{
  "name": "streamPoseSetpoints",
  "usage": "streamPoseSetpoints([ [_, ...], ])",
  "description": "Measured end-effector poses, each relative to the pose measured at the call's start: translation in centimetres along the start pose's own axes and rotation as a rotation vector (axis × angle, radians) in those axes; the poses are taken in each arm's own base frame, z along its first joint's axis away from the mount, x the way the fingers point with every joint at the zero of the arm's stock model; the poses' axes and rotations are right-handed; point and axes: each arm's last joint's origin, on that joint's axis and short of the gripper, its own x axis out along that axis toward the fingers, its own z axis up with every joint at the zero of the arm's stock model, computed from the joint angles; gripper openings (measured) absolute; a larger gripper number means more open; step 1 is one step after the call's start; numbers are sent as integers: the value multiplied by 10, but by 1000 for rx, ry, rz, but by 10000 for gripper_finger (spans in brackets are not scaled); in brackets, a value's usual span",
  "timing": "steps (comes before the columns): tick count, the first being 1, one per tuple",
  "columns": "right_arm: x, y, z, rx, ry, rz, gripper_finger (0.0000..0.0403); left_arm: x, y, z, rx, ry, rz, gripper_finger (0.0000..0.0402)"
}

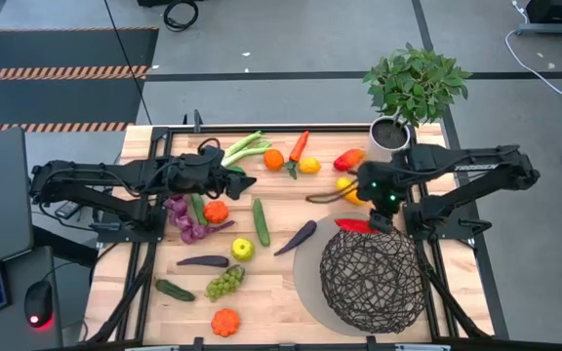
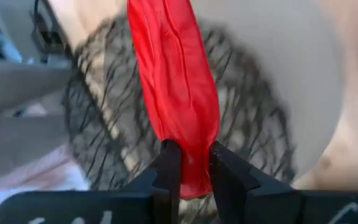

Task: Build produce basket
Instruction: Put the red chili pepper into the black basket

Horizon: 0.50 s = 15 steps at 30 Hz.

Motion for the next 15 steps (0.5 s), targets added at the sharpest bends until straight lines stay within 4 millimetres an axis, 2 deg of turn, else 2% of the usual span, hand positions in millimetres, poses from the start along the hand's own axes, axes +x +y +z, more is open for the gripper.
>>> streamPoseSetpoints([
  [5,6,12,-16,36,80,-8,77,0,0,0,1,11,-4,291],
  [8,10,17,-22,42,97,-42,93,0,0,0,2,12,-3,291],
  [15,14,22,-27,53,31,-131,204,0,0,0,3,12,-3,291],
])
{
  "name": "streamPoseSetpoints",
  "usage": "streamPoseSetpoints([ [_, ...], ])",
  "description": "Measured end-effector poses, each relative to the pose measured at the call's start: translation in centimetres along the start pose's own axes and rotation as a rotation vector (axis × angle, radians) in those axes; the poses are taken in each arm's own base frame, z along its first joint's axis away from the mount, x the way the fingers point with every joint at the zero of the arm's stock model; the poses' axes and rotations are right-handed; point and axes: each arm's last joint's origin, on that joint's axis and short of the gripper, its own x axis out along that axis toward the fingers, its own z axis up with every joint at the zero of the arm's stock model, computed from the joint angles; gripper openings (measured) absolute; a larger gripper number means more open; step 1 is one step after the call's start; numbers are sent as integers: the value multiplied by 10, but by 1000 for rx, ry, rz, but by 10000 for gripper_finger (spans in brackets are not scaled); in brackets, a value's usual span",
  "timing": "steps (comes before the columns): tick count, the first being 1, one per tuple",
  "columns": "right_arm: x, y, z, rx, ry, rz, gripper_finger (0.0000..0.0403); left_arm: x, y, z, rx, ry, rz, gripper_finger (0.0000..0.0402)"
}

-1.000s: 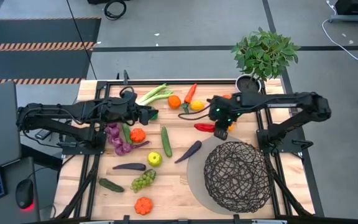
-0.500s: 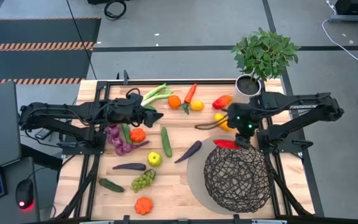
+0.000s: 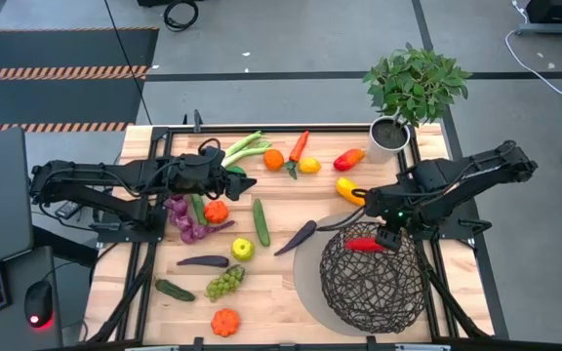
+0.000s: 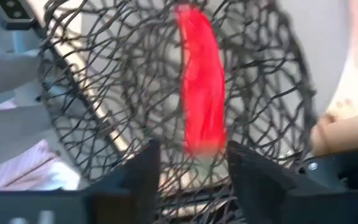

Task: Build produce basket
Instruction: Put the red chili pepper into the black basket, then put the left green cucumber into the black basket

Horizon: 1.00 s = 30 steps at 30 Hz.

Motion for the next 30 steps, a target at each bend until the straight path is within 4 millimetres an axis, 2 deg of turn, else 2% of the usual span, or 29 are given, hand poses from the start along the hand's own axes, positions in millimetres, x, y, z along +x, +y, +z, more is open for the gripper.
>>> streamPoseSetpoints([
  [4,0,-1,3,6,-42,-16,262,0,-1,-1,0,16,-13,291],
  [8,-2,-2,11,22,-96,11,298,0,-2,-2,0,50,-39,291],
  [15,-9,1,49,-77,-411,44,309,-1,-2,-3,3,59,-45,291],
  [18,-8,-1,68,-95,-481,36,309,-1,0,-4,56,73,-26,291],
  [23,1,-11,90,-48,-457,30,308,-4,18,-16,31,210,154,291],
  [30,5,-19,98,-43,-421,10,308,-19,50,-31,-36,375,521,282],
])
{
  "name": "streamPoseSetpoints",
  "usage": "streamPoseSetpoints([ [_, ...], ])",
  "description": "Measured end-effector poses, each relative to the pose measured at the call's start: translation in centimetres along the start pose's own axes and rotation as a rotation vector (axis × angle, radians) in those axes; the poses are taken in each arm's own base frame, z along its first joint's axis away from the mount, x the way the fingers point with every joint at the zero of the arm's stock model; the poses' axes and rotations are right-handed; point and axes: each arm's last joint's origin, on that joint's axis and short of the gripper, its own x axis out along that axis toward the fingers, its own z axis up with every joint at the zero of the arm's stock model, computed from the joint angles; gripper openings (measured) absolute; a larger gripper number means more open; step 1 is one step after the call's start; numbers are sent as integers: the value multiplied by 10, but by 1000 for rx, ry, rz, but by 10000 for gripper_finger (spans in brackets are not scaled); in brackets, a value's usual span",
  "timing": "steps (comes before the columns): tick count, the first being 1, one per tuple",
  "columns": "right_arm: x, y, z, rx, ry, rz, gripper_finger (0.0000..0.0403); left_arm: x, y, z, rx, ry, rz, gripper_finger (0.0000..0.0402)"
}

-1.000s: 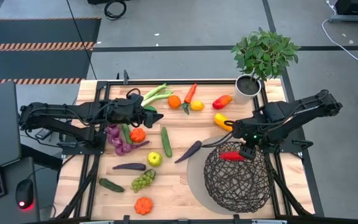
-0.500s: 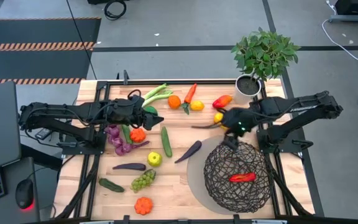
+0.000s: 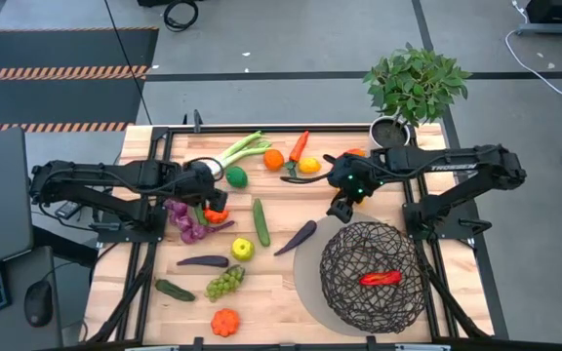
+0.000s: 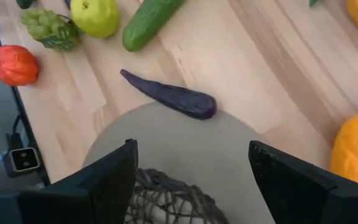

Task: Build produce basket
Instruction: Put the left green cucumber into the black basket

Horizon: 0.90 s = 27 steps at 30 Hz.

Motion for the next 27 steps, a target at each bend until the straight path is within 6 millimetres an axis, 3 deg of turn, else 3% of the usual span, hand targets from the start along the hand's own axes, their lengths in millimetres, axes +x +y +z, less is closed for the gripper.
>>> streamPoseSetpoints([
  [7,0,-5,3,-44,-5,-11,308,4,24,1,-82,16,218,249],
  [11,-1,-8,5,-53,-8,-16,308,15,30,2,-201,67,222,223],
  [18,-1,-9,5,-71,-6,-19,308,31,41,-1,-259,97,283,178],
  [22,-1,-9,5,-94,-5,-19,308,45,44,1,-284,100,298,178],
  [27,-1,-9,4,-95,2,-18,308,68,49,1,-285,163,358,206],
])
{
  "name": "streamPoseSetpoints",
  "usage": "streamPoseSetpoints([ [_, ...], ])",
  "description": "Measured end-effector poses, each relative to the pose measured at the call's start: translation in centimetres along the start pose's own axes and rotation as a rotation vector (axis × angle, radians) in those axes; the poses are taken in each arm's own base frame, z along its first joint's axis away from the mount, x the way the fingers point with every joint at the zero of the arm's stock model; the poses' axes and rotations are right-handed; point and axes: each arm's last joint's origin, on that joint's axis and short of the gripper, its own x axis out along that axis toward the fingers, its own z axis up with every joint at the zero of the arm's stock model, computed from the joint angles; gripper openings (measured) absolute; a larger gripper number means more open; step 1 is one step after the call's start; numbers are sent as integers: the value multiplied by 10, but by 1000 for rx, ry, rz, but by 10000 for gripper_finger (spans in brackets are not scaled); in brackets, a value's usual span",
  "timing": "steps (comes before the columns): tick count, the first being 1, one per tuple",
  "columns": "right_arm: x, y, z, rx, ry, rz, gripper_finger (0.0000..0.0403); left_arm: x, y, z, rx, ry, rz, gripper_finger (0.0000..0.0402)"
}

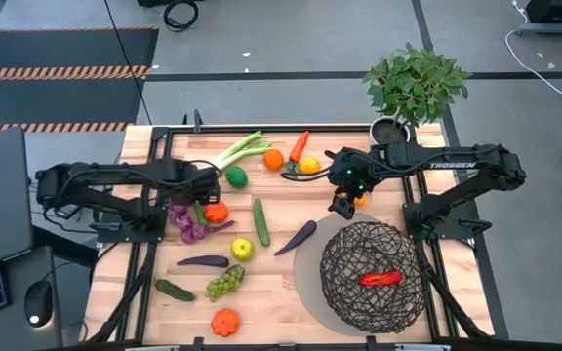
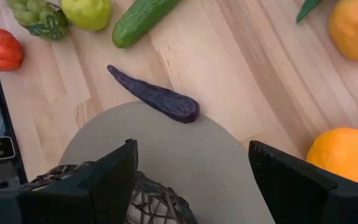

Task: Build produce basket
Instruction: Put the left green cucumber into the black basket

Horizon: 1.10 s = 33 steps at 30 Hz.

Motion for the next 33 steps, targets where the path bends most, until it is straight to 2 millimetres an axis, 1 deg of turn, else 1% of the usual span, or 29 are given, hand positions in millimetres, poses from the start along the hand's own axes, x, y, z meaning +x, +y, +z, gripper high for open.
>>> streamPoseSetpoints([
  [3,0,0,-1,3,16,11,308,13,-5,2,53,42,14,231],
  [9,0,-1,-5,11,66,24,308,33,-10,8,52,77,111,275],
  [12,0,-1,-7,30,89,17,308,44,-12,12,113,100,155,286],
  [16,0,-1,-9,39,110,27,308,55,-15,14,180,129,191,288],
  [20,-1,-1,-9,82,111,26,308,62,-20,16,225,147,174,283],
  [25,-1,-1,-9,89,118,26,308,65,-25,18,225,138,130,265],
  [29,-1,-2,-10,89,118,22,308,65,-25,20,221,136,127,232],
  [33,-1,-2,-9,88,109,7,308,64,-25,19,262,138,120,192],
])
